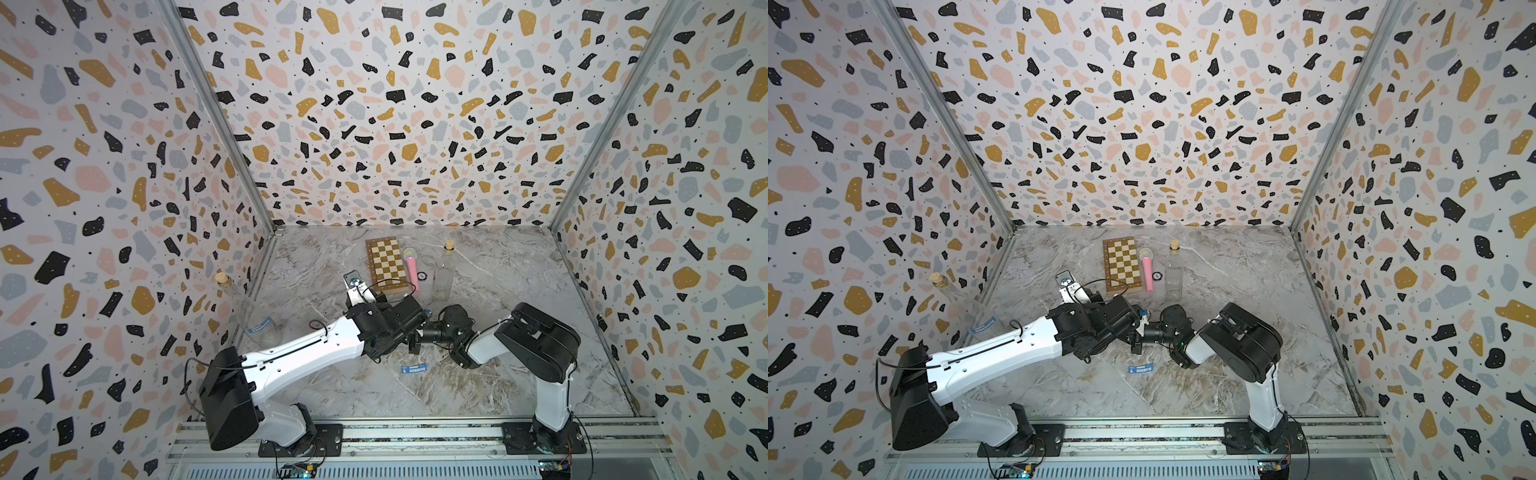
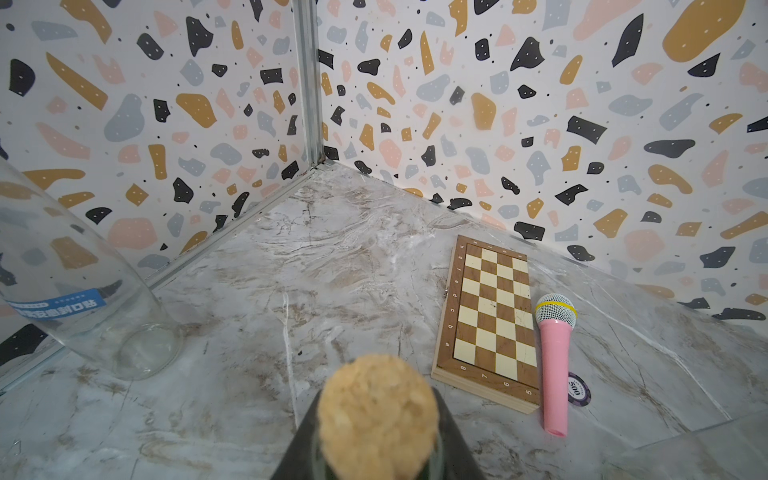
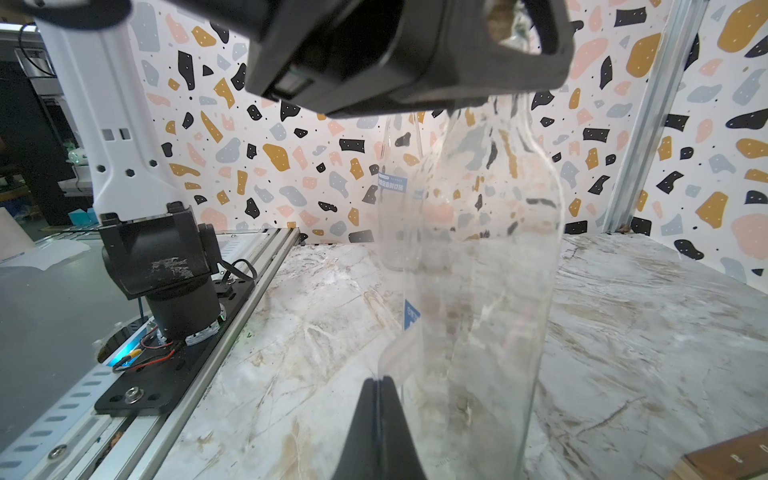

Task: Remove the label from the bottle
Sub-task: Tear open the label from the bottle.

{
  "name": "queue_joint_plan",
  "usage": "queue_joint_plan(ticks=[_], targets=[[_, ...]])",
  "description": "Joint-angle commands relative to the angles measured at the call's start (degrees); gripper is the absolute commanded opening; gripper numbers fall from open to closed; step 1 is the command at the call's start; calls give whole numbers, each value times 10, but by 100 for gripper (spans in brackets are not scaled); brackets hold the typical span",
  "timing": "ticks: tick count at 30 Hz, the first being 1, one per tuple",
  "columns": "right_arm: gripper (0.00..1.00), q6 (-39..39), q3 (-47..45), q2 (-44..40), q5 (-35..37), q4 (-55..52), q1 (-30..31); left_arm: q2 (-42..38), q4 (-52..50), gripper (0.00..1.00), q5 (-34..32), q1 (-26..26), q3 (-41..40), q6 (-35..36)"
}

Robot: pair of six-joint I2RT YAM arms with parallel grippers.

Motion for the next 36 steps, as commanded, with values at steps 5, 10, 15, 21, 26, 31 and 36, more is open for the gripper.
queue_joint_plan(ticks=[5, 10, 15, 21, 26, 31, 36], targets=[[0, 3, -7, -25, -22, 24, 4, -16, -5, 0, -34, 0, -4, 1], [0, 5, -7, -26, -32, 24, 4, -15, -4, 0, -36, -1, -2, 3], [0, 6, -8, -26, -34, 24, 4, -16, -5, 0, -36, -1, -2, 3], [0, 8, -8, -26, -37, 25, 4, -16, -6, 0, -37, 0, -3, 3], [0, 9, -8, -26, -38, 25, 4, -16, -5, 0, -37, 0, -3, 3], [0, 10, -7, -25, -40, 24, 4, -17, -4, 0, -37, 0, -3, 4], [0, 10, -7, -26, -40, 24, 4, -17, -3, 0, -37, 0, -4, 4]])
